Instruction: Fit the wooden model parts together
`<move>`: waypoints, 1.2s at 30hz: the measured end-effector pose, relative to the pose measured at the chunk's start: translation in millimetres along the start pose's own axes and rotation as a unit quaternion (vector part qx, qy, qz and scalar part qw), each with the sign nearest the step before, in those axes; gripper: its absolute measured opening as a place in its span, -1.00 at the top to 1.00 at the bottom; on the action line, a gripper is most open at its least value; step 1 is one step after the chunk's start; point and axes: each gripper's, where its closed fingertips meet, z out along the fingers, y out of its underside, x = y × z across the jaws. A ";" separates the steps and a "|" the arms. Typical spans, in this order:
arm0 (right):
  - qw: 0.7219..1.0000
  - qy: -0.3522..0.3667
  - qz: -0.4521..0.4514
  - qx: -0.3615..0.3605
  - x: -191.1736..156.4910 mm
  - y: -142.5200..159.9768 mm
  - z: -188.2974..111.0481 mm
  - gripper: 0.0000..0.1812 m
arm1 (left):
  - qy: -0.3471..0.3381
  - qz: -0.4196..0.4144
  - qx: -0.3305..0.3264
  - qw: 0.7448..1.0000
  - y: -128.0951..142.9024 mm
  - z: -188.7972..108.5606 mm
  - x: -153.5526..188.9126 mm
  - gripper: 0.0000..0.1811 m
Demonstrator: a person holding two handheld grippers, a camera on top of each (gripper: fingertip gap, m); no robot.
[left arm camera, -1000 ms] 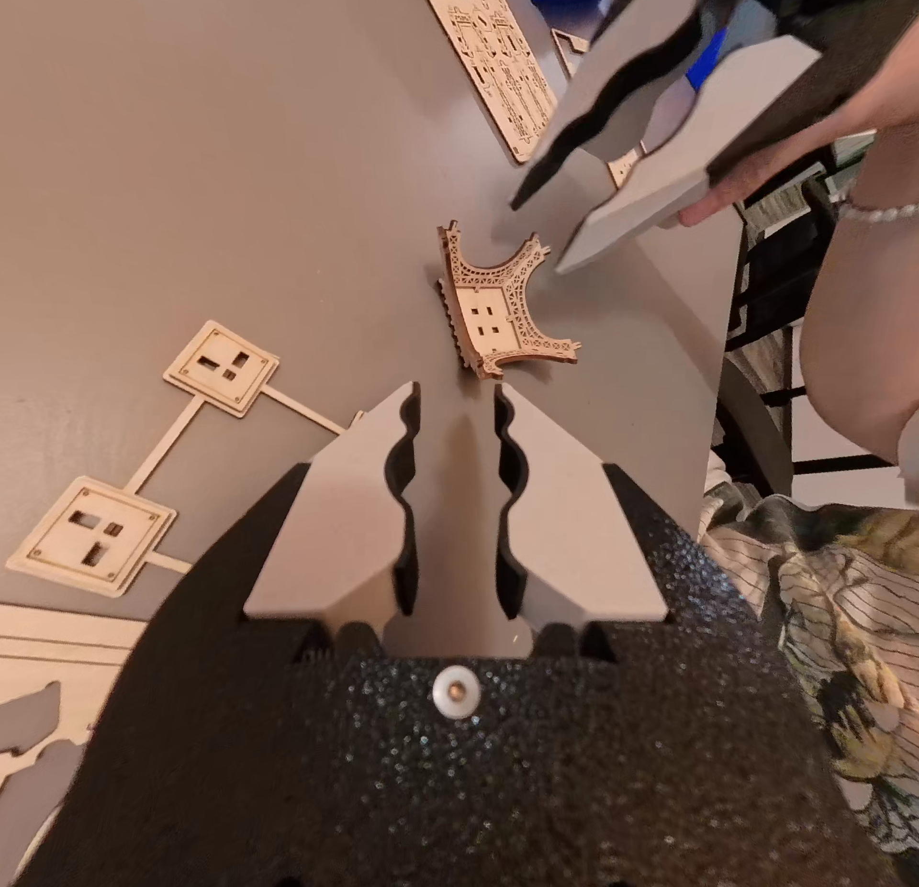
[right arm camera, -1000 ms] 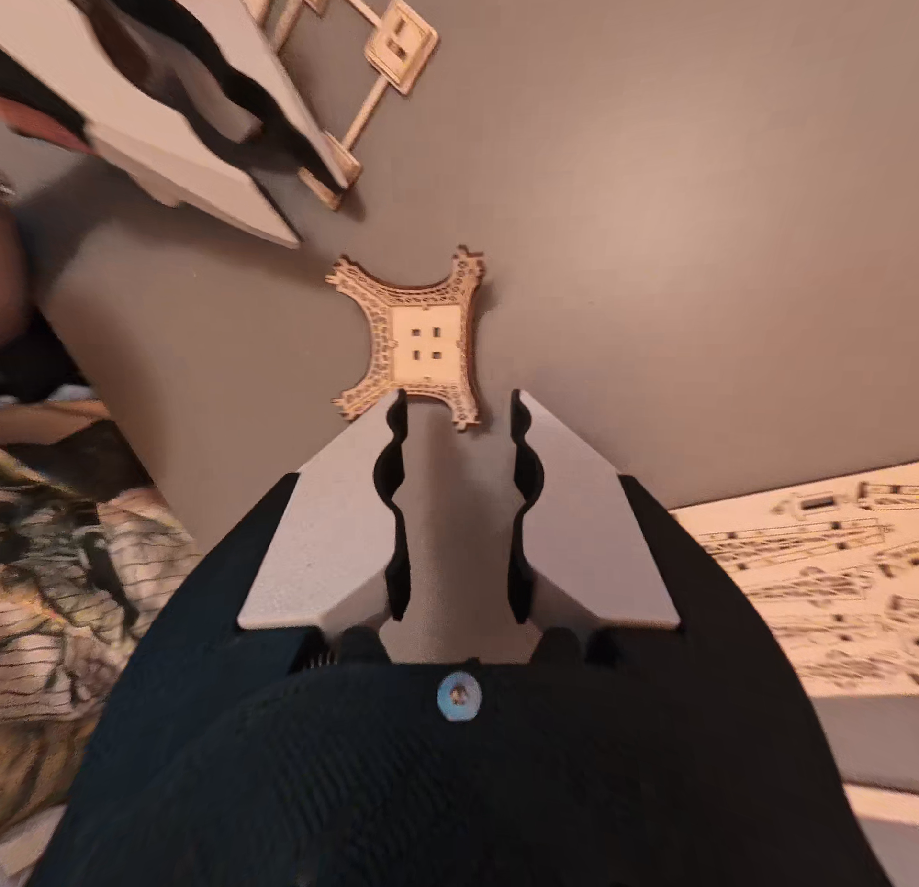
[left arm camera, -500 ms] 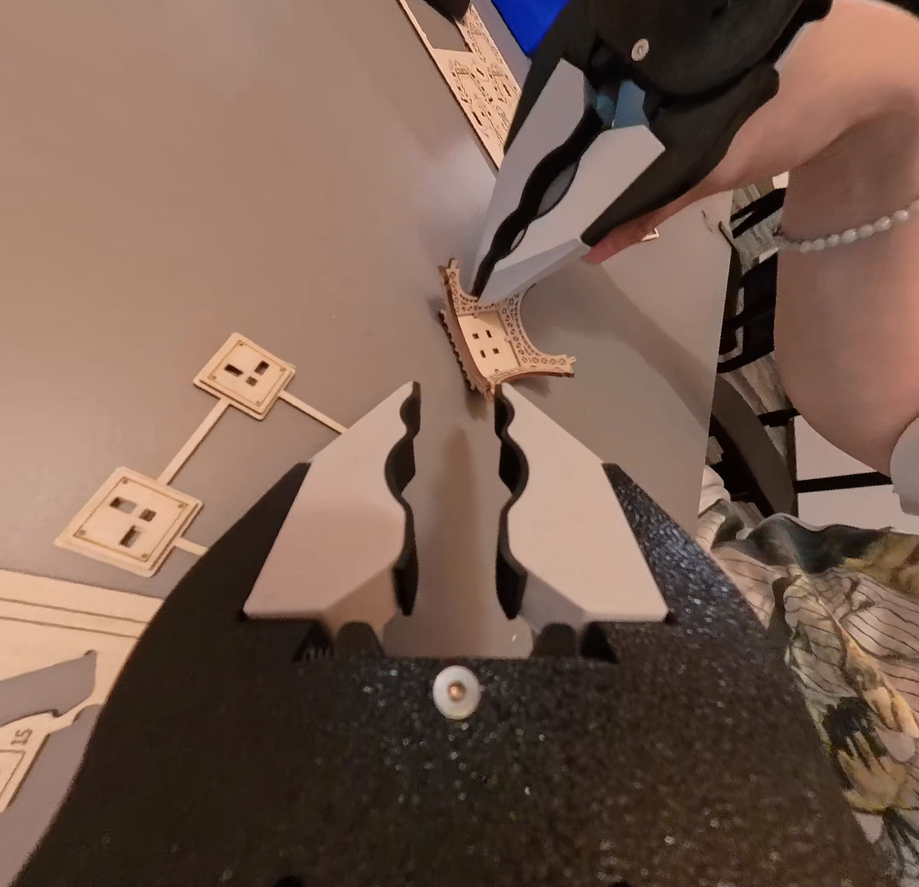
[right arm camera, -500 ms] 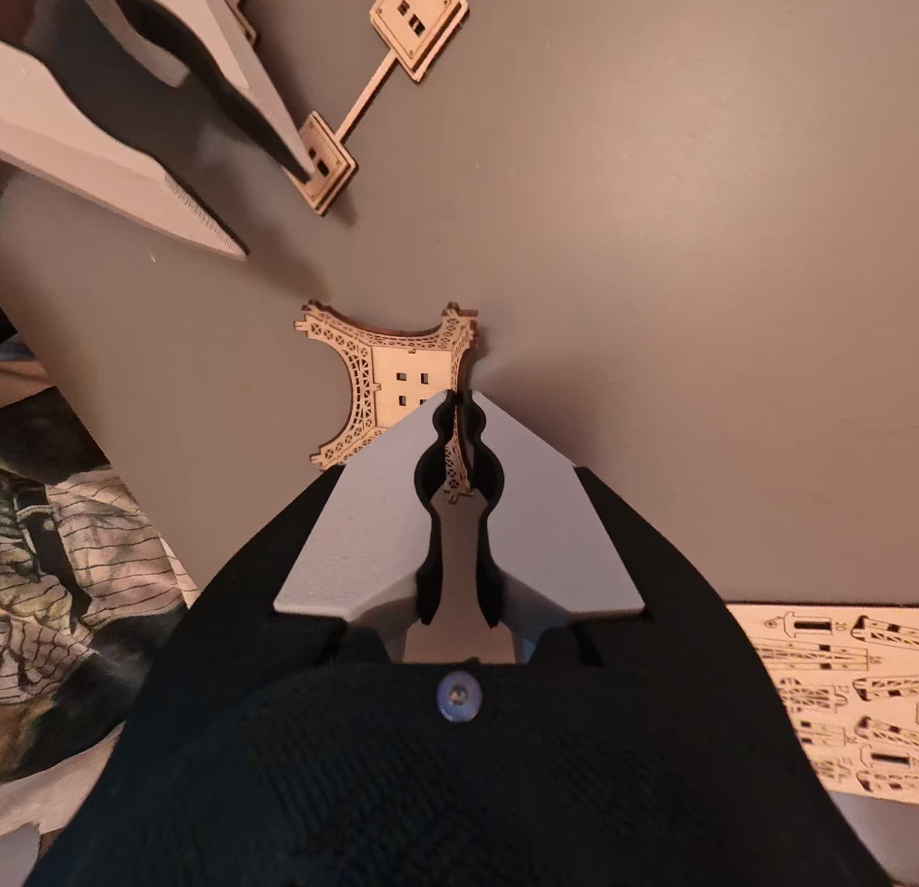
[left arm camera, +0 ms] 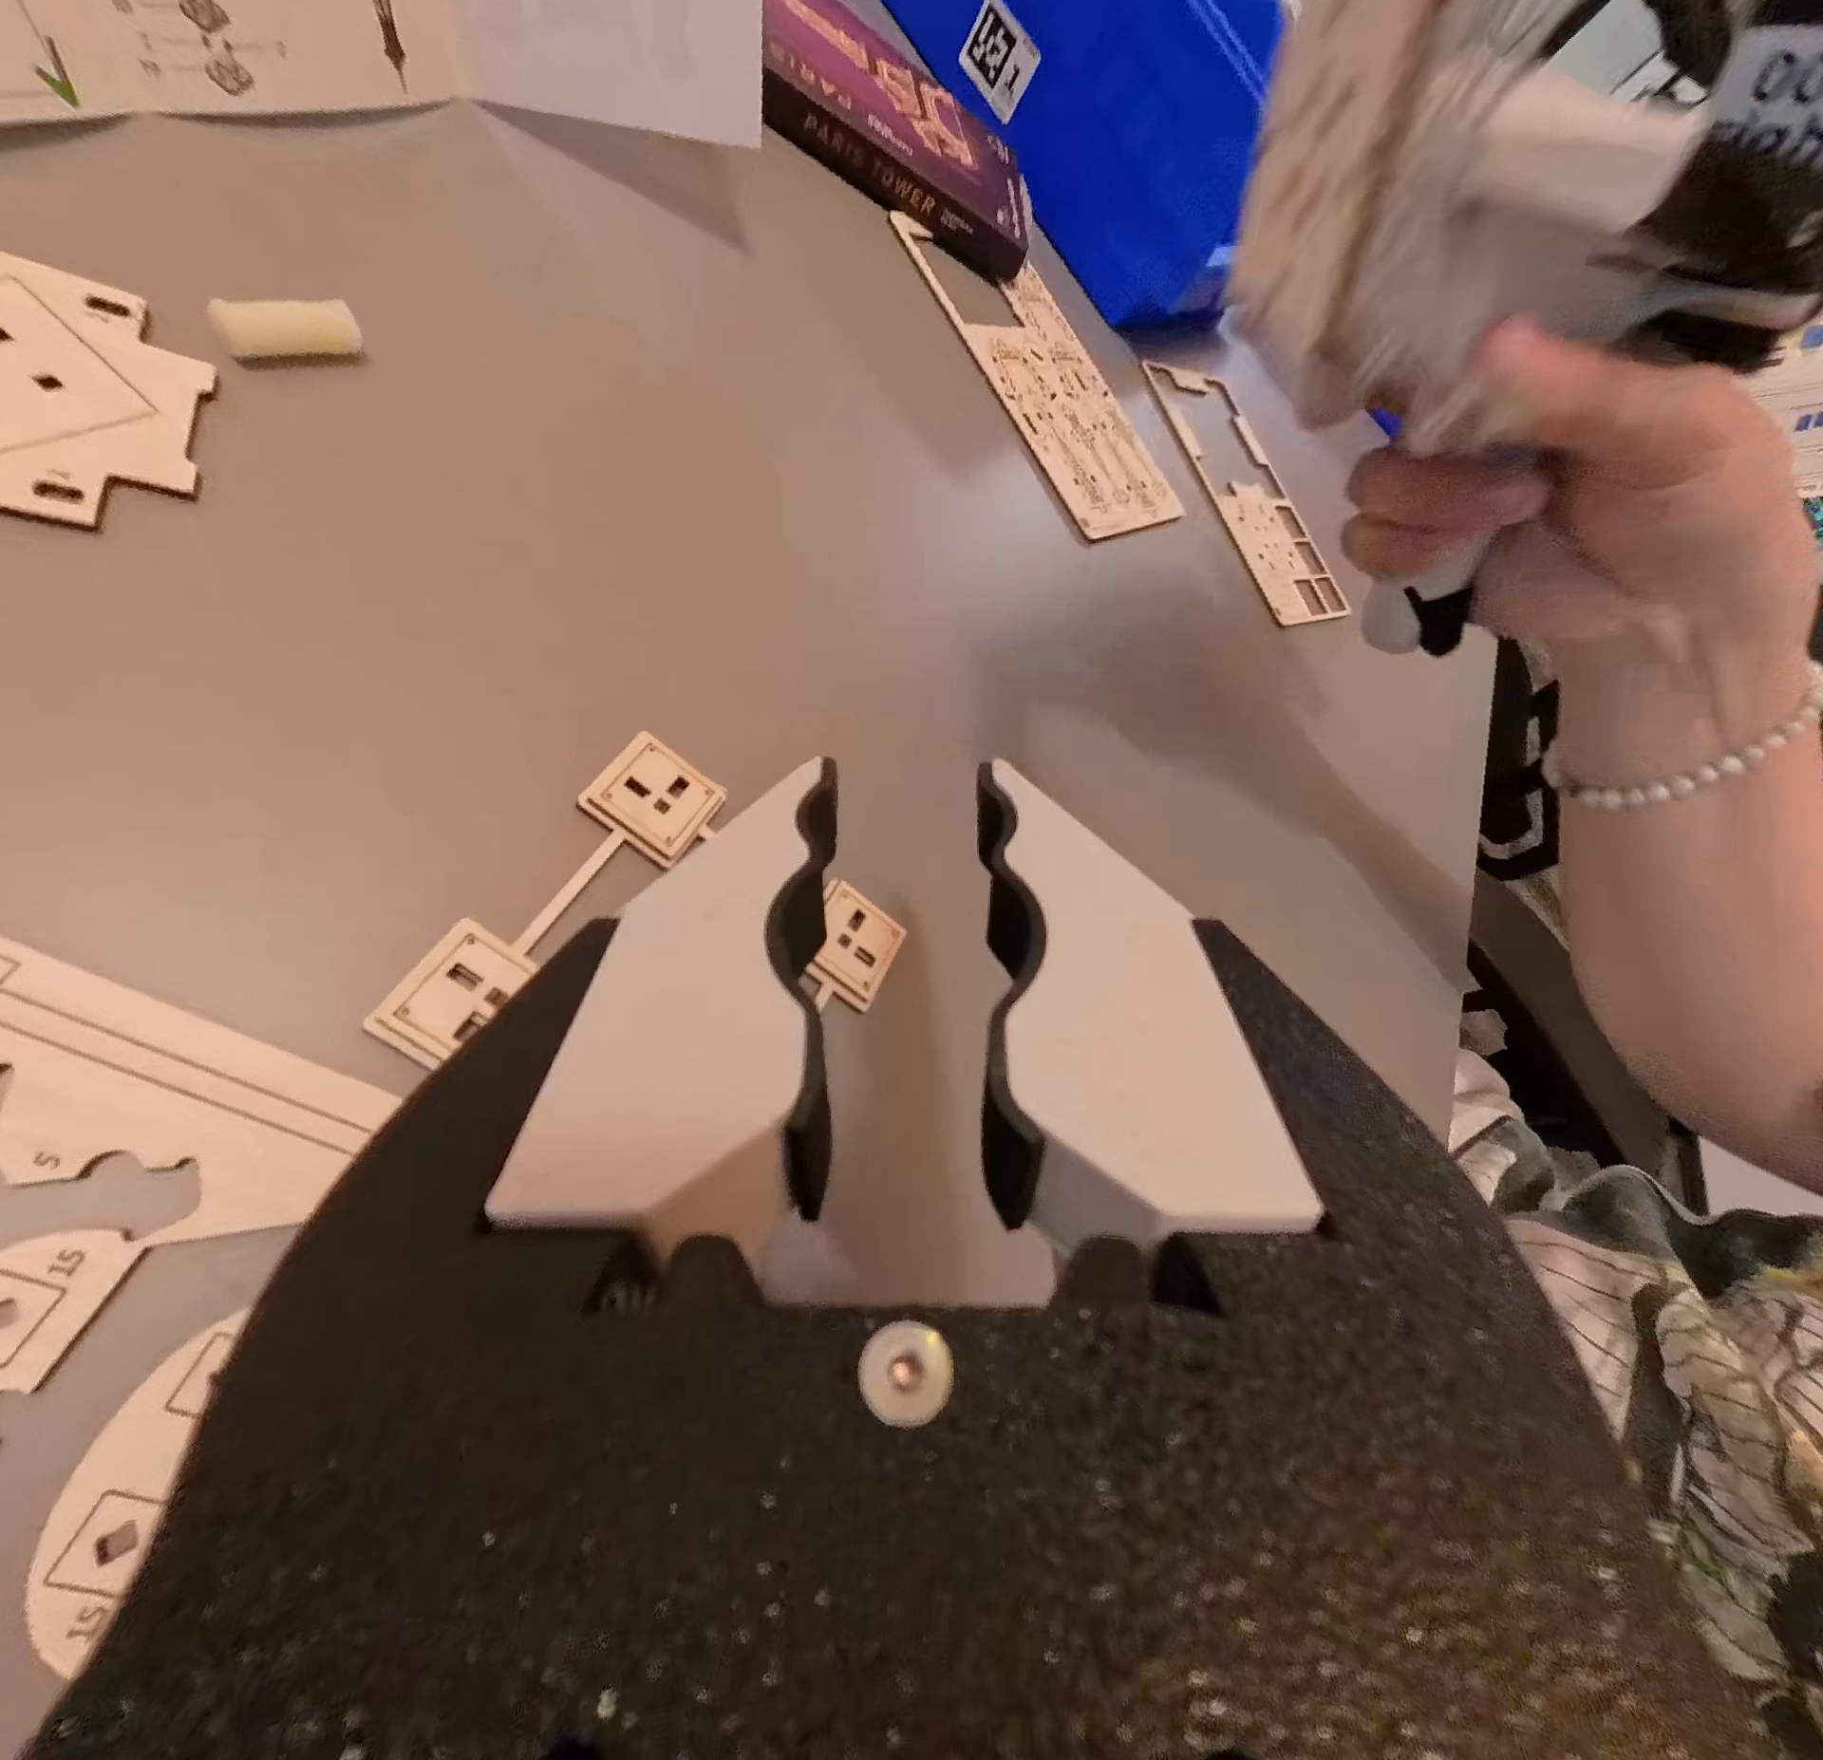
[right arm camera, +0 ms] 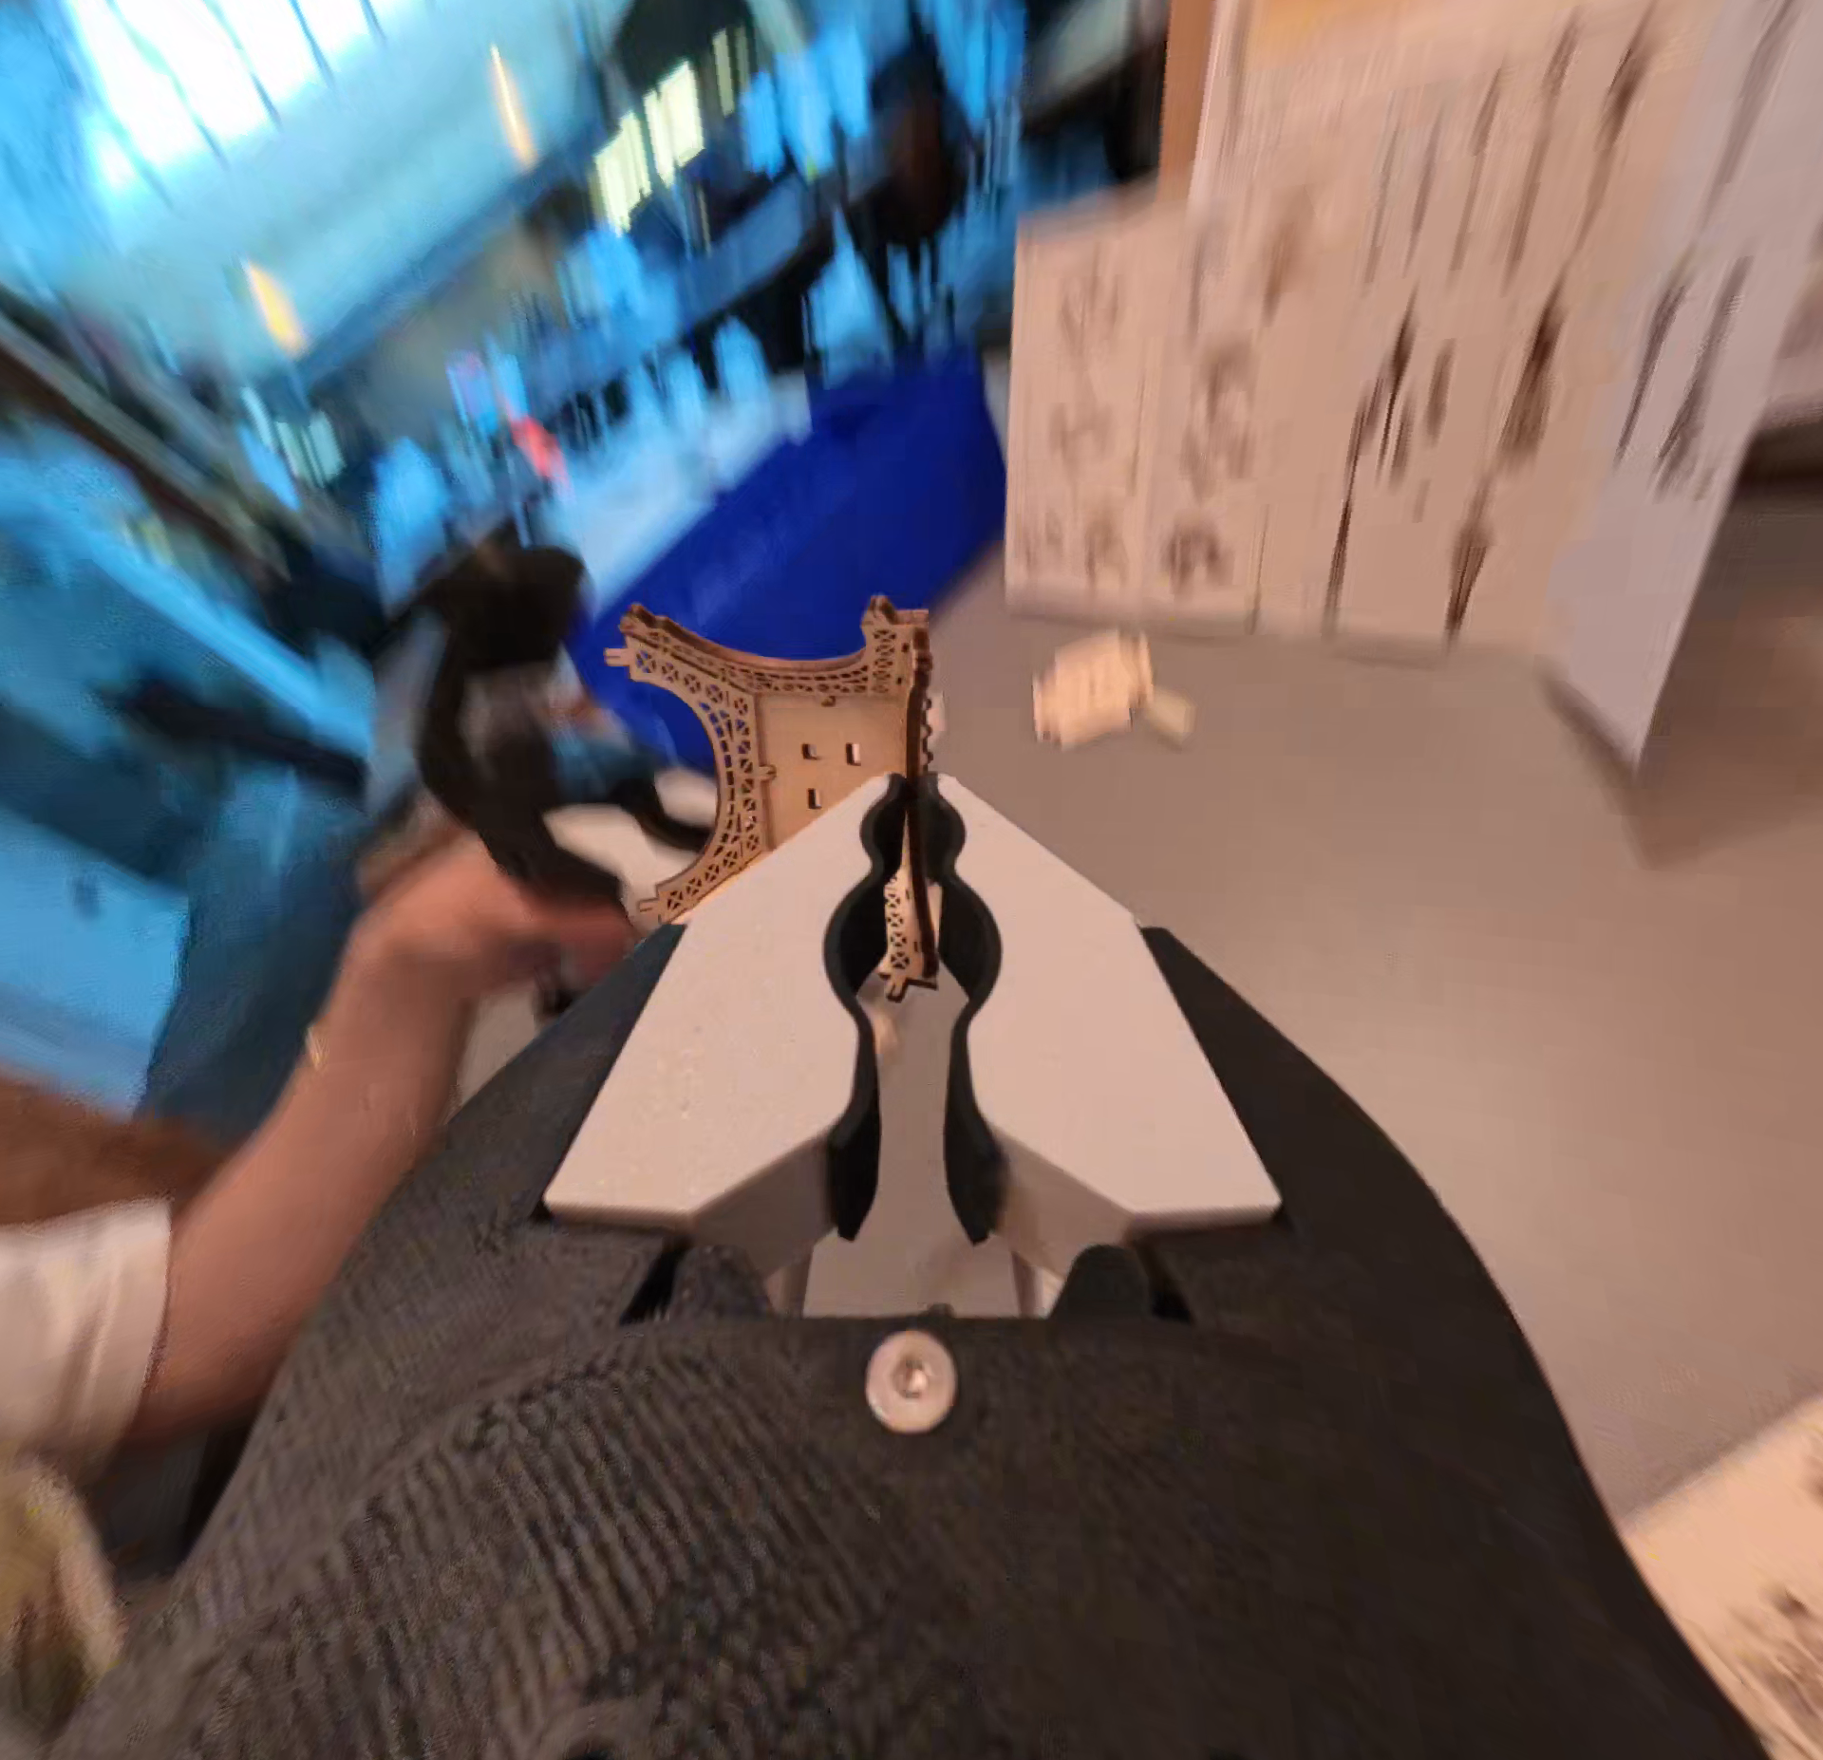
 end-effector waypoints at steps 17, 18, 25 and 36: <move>0.852 0.123 -0.198 0.469 -179.9 -178.1 -72.7 1.00 | 0.029 0.042 -0.024 0.998 10.9 28.0 27.6 0.74; 0.839 0.135 -0.225 0.477 -190.0 -181.5 -77.4 0.99 | 0.029 0.041 -0.026 0.998 11.7 28.8 27.7 0.74; 0.784 0.153 -0.335 0.499 -237.1 -187.6 -97.7 1.00 | 0.024 0.037 -0.030 0.999 14.7 31.8 24.2 0.74; 0.827 -0.142 -0.153 0.521 -245.3 -191.6 -110.0 1.00 | 0.019 0.039 -0.037 0.998 17.6 32.8 21.9 0.74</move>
